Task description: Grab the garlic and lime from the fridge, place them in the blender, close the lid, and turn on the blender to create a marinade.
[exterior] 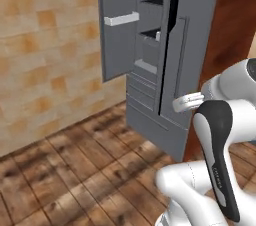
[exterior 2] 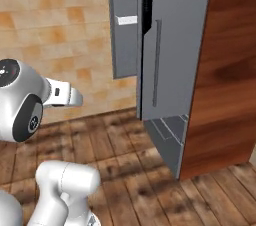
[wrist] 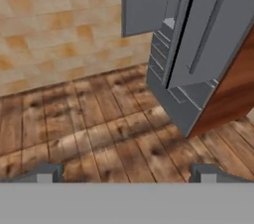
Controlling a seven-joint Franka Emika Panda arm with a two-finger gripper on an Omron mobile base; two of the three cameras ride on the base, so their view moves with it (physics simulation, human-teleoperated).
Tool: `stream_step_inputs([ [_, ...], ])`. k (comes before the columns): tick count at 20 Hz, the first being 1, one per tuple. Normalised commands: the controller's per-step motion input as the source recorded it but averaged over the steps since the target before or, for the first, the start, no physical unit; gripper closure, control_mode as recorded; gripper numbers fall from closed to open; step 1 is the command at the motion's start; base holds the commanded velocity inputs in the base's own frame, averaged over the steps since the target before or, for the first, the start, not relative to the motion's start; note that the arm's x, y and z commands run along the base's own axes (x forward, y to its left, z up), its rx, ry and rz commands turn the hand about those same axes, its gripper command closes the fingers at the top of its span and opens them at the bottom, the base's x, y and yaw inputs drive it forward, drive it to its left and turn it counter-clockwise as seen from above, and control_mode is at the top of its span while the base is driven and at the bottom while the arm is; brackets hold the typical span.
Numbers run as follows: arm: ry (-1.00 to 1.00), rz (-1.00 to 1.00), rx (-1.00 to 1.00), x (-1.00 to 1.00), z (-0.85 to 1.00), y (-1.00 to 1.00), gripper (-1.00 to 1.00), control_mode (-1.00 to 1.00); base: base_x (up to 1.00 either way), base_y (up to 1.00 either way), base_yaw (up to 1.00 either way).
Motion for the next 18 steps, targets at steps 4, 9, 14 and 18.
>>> stream_step_inputs([
  [4, 0.00, 0.00, 0.00, 0.00, 0.00, 0.00, -1.00, 1.00, 1.00, 0.56, -0.34],
  [9, 0.00, 0.00, 0.00, 0.00, 0.00, 0.00, -1.00, 1.00, 1.00, 0.56, -0.39],
  [14, 0.00, 0.00, 0.00, 0.00, 0.00, 0.00, -1.00, 1.00, 1.00, 0.50, -0.43],
  [18, 0.00, 0.00, 0.00, 0.00, 0.00, 0.00, -1.00, 1.00, 0.93, 0.51, -0.48],
])
